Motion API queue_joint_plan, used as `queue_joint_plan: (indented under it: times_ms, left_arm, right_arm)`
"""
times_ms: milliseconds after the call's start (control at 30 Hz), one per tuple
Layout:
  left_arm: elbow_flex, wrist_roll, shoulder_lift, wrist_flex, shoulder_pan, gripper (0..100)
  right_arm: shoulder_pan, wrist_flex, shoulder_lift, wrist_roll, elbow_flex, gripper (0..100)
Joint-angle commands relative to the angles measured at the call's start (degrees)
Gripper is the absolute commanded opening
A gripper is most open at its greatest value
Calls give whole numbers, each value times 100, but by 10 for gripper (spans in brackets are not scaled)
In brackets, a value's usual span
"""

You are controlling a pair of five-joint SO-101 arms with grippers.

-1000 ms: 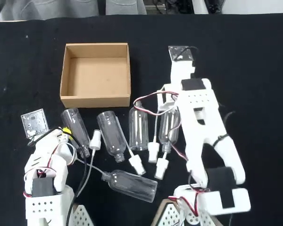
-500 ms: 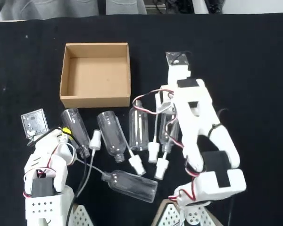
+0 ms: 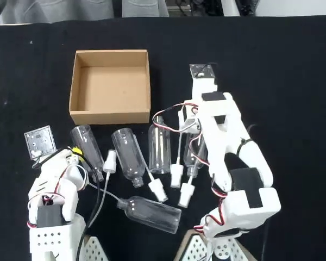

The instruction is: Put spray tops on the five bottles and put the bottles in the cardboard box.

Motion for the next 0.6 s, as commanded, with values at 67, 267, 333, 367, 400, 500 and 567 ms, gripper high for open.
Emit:
queue_joint_plan:
  times_ms: [67, 267, 333, 367, 400, 500, 567]
  left_arm:
    - [127, -26, -44, 26, -48, 62]
    - [127, -26, -44, 26, -48, 62]
    - [127, -26, -44, 26, -48, 62]
    - [127, -26, -44, 26, -48, 62]
    - [127, -26, -44, 26, -48, 62]
    - [127, -26, -44, 26, -48, 62]
    - [127, -26, -44, 26, -48, 62]
  right_arm:
    - [149, -88, -57, -9, -347, 64]
    - [149, -88, -84, -9, -374, 14]
    - [149, -88, -84, -35, -382, 14]
    - [149, -79, -84, -35, -382, 14]
    - [149, -79, -92, -44, -382, 14]
    - [149, -70, -180, -44, -426, 14]
    - [149, -70, -303, -44, -409, 14]
